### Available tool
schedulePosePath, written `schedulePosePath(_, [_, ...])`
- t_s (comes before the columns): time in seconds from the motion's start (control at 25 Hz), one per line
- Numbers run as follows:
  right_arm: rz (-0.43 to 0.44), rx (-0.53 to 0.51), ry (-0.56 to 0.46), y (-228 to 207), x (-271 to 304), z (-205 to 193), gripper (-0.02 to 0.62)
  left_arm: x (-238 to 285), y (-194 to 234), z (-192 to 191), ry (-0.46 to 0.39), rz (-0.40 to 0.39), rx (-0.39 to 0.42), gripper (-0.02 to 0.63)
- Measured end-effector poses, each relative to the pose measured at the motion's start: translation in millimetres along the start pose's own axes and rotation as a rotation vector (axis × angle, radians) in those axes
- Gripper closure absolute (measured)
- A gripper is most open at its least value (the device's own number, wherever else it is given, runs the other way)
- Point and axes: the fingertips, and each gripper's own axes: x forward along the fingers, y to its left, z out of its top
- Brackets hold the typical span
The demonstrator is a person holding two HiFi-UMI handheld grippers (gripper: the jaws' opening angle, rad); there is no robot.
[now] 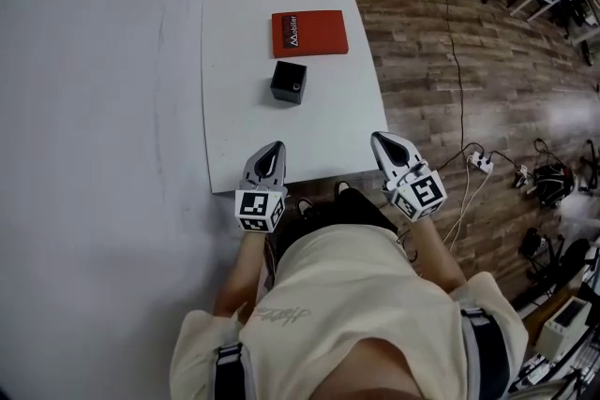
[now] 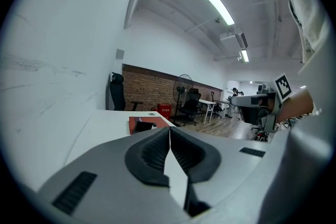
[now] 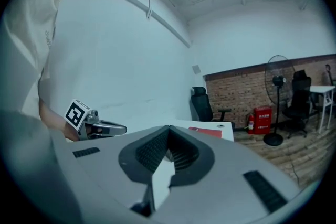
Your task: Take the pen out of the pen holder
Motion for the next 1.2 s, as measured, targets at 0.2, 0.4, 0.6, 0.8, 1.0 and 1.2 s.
schedulePosePath(0.2, [-0.028,0.008,0.008,-18.3,9.9,-8.0,0.589,26.8,11.7,0.0,0.015,-0.017,0.009,0.588])
schedulePosePath(0.4, [0.017,-0.013,0.002,-39.0,36.3,-8.6,0.589,56.0,17.7,1.8,0.052,-0.002,0.018,0.588])
schedulePosePath(0.6, [0.063,-0.01,-0.03,-68.6,66.9,-1.8,0.589,86.2,27.4,-2.7,0.083,0.005,0.026,0.586])
schedulePosePath(0.8, [0.108,-0.027,-0.031,-88.9,87.5,-0.9,0.589,110.8,38.4,-8.0,0.098,0.041,0.031,0.586])
schedulePosePath(1.0, [0.127,-0.019,-0.013,-95.0,89.9,-2.4,0.589,125.5,35.6,-5.5,0.102,0.035,0.043,0.586])
schedulePosePath(1.2, [0.114,-0.006,0.011,-94.8,89.9,-6.7,0.589,138.6,36.5,-5.9,0.122,0.009,0.047,0.584])
